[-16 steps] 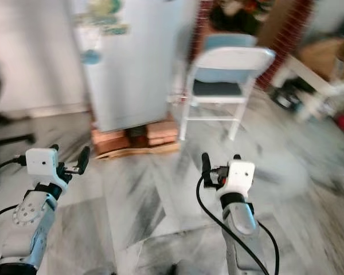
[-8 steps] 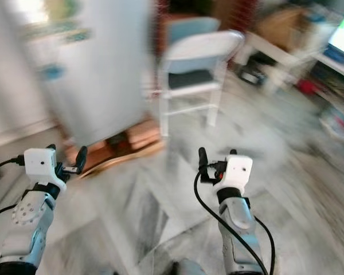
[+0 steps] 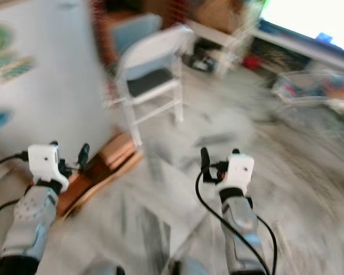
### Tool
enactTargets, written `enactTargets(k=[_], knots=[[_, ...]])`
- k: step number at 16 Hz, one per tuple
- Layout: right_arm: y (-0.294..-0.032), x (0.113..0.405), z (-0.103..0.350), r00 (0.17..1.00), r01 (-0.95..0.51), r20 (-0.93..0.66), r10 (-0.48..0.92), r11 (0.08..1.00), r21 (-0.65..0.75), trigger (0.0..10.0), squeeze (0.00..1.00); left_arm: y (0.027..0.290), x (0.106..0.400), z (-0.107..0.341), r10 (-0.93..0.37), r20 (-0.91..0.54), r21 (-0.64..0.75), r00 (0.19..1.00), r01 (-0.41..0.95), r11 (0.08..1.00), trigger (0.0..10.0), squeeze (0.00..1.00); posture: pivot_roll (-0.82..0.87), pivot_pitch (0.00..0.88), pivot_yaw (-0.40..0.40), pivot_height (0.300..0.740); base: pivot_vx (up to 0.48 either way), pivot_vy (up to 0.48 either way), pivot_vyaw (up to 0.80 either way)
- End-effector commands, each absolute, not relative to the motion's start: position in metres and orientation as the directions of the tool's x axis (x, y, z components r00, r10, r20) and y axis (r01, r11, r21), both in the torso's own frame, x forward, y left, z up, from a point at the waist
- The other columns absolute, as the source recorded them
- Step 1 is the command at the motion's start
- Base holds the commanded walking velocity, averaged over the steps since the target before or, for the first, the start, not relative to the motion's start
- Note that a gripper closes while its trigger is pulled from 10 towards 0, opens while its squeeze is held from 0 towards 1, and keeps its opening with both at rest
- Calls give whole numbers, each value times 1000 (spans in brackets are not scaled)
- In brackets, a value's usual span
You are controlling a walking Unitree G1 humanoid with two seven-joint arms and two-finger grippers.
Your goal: Restocking fridge
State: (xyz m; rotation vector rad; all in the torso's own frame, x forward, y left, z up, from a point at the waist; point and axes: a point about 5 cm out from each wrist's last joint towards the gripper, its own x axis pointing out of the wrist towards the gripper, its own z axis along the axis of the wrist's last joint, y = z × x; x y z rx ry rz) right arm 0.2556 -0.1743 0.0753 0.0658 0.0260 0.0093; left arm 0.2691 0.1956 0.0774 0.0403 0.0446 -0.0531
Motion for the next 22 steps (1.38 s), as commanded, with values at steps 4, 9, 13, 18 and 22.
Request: enactTargets(k=[4, 9, 13, 18, 22], knots=[[-195, 247, 70, 997, 70, -36, -69, 997, 40, 10000, 0, 183, 259, 59, -98, -129, 29, 987, 103, 994, 10000, 0, 55, 46, -19, 740, 0, 445, -600], [-192, 256, 73, 999, 42, -25, -41, 999, 29, 10000, 0, 179, 265, 62, -94, -116, 19, 989, 96, 995, 10000, 0, 62, 45, -46, 740, 0, 480, 0], [-196, 267, 77, 999, 45, -14, -45, 999, 20, 10000, 0, 174, 260, 59, -99, -126, 15, 987, 101, 995, 10000, 0, 78, 55, -57, 740, 0, 480, 0], [-195, 267, 75, 999, 39, -18, -39, 999, 10, 10000, 0, 176, 259, 59, -98, -124, 24, 987, 101, 995, 10000, 0, 76, 64, -56, 740, 0, 480, 0], [-196, 267, 74, 999, 45, -23, -45, 999, 2, 10000, 0, 175, 258, 59, -106, -131, 26, 986, 110, 994, 10000, 0, 78, 67, -58, 740, 0, 480, 0]])
